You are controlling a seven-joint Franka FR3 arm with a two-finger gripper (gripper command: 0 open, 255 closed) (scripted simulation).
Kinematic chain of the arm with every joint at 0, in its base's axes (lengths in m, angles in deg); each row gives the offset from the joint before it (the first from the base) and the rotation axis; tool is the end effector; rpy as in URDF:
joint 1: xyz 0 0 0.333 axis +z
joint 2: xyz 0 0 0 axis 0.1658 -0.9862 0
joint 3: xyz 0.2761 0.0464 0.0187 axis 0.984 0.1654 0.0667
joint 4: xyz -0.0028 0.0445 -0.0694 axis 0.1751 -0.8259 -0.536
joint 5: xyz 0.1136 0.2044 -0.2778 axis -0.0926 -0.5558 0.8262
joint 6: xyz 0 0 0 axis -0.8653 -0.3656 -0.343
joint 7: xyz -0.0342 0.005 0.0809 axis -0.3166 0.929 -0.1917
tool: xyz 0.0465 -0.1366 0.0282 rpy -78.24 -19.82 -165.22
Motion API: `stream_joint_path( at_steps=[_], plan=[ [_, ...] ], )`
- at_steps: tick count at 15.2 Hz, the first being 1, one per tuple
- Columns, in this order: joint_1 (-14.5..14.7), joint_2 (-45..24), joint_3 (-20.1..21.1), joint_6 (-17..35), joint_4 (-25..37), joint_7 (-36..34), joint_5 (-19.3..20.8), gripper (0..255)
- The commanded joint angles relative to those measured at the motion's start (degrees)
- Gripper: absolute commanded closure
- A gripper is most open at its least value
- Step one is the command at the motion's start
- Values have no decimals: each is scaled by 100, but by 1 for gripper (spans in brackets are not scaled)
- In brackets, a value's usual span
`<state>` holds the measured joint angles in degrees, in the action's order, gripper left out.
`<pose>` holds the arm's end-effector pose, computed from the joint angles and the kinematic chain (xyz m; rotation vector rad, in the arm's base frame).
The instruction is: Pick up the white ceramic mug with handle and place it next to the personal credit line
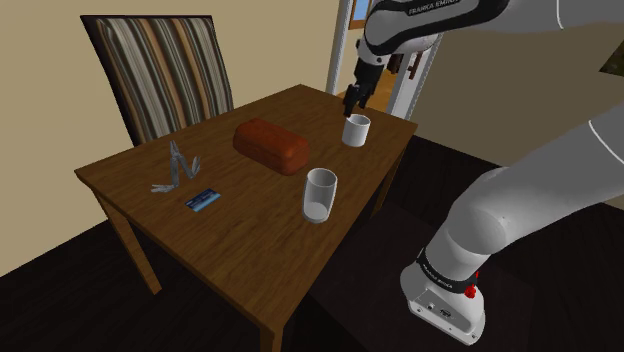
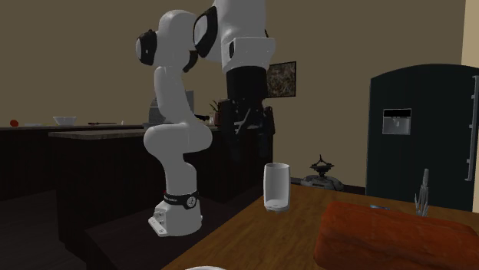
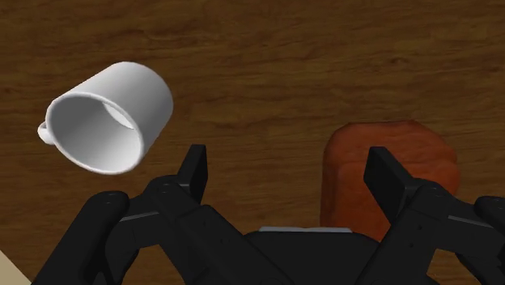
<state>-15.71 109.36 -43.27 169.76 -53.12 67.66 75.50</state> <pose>0.4097 -0.1329 0.4259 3.0931 0.1140 0.1805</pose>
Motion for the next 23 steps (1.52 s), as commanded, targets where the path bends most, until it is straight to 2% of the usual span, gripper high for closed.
stream_joint_path(
  at_steps=[1,6,12,20,23],
  plan=[
    [-54,-448,-203,286,167,197,-47,0],
    [-150,-1414,-580,793,595,635,-323,0],
    [-338,-2659,-895,1203,1323,1275,-934,0],
    [-394,-3143,-867,1697,1272,1479,-1211,0],
    [-397,-3176,-862,1735,1264,1492,-1230,0]
  ],
)
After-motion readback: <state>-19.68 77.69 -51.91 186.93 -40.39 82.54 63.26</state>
